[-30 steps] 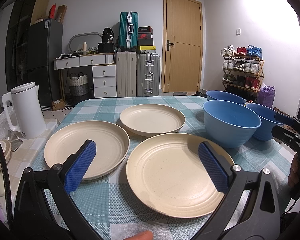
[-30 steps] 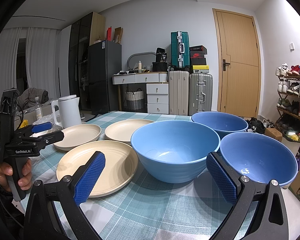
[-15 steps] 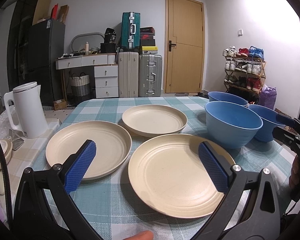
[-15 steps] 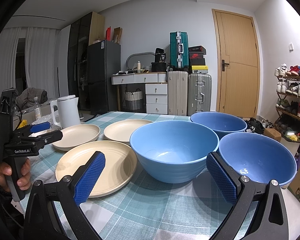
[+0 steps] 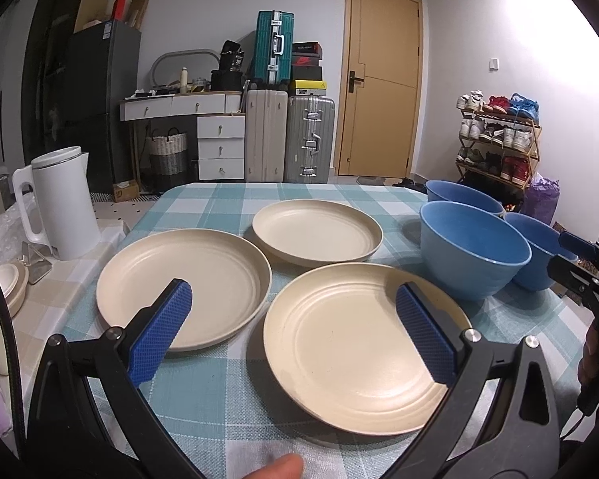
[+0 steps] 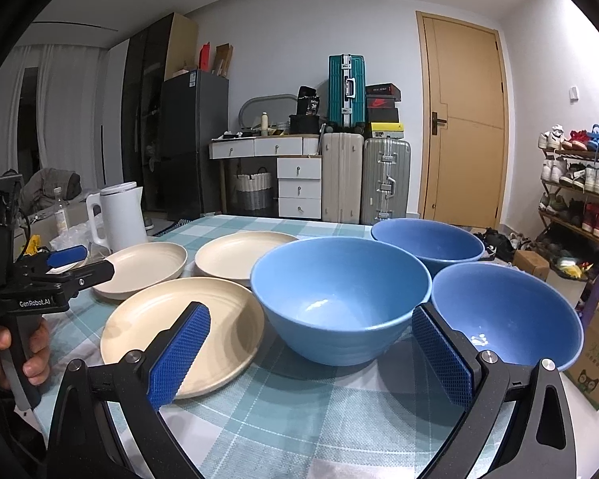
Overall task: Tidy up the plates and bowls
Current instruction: 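Move both grippers forward and down toward the rims of the cream plates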
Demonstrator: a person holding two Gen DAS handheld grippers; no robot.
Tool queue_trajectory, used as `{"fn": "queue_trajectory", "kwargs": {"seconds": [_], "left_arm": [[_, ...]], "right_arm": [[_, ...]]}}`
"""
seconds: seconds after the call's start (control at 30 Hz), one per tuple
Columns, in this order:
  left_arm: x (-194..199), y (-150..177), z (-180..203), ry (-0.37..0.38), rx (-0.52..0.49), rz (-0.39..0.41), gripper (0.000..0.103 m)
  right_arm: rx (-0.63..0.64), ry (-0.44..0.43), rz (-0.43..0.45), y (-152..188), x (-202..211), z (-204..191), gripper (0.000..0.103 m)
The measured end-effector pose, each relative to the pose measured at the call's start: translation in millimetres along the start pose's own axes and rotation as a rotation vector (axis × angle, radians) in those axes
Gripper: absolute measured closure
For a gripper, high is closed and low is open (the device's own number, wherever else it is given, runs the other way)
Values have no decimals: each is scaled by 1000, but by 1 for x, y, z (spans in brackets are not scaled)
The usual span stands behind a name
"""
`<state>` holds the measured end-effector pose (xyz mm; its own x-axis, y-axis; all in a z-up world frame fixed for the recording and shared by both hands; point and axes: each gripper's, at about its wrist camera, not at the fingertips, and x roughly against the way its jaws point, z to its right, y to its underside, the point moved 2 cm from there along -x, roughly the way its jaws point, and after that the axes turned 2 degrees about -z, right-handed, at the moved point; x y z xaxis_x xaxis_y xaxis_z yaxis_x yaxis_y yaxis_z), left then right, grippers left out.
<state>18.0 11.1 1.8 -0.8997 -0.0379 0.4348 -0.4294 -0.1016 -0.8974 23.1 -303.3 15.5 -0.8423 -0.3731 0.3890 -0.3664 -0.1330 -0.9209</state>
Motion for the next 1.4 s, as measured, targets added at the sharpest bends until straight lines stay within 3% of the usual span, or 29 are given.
{"fn": "queue_trajectory", "kwargs": {"seconds": [0.57, 0.9, 1.4], "left_arm": [[41, -44, -6, -88, 1, -24, 1], [57, -66, -41, -120, 107, -88, 1], [13, -79, -118, -195, 252, -159, 1]], "right_arm": [[-42, -55, -54, -54, 1, -23, 0], [-6, -123, -90, -98, -11, -59, 0], [61, -213, -155, -118, -69, -122, 0]]}}
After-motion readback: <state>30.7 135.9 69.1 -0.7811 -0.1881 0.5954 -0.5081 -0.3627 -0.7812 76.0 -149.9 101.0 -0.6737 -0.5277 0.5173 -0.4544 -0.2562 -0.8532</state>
